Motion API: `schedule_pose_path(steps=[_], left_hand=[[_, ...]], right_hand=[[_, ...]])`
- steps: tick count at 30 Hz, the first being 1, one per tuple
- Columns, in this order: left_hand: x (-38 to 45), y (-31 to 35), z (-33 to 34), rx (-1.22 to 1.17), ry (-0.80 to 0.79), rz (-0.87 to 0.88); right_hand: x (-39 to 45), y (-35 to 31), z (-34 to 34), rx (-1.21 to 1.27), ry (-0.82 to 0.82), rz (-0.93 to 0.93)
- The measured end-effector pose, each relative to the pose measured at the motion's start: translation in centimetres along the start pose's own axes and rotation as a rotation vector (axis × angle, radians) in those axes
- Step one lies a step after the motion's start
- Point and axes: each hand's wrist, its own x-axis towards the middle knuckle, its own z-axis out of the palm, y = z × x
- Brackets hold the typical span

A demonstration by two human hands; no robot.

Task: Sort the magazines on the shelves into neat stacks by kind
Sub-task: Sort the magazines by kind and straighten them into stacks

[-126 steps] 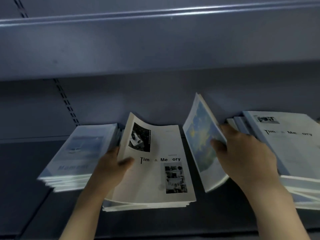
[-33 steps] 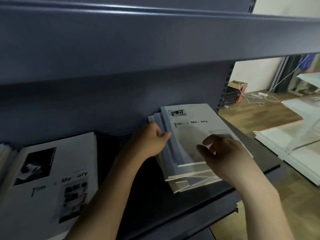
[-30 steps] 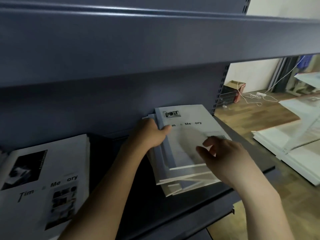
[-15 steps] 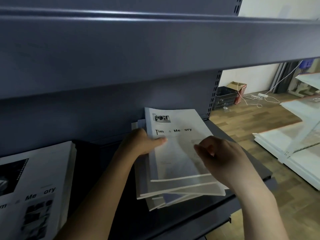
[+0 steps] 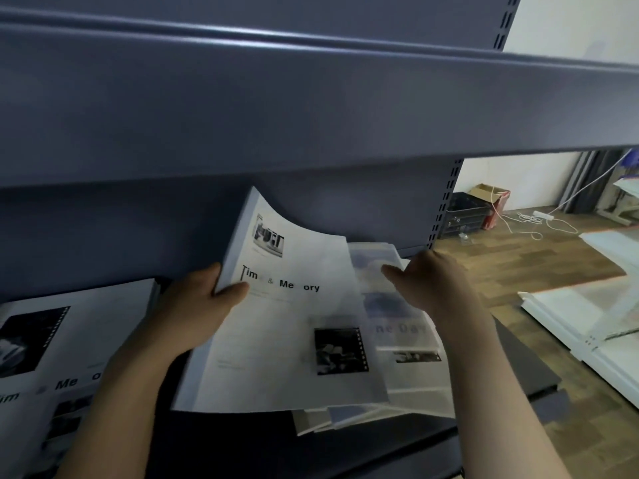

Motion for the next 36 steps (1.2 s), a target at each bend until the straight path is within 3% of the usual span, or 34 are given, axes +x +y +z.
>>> schedule_pose_path(steps=[7,17,30,36], left_hand=[[-1.4,-1.3,-2.0,-0.066,0.092,0.018],[-1.3,-2.5,-0.1,-0.037,0.151,-0.154],[-1.6,-2.8,-0.4,-0.045,0.176,-0.180],[-2.2,-2.7,-1.2,-0.053,0.211,-0.144]], right_hand=[[0.2,-0.4,-0.5,-0.055,-0.146,0.013],[0.3,0.2,0.4,-0.068,-0.340,0.154],[-0.9,-0.3,1.7,-0.056,-0.062,0.063],[-1.0,-1.3,0.0,-0.041,-0.049,-0.016]])
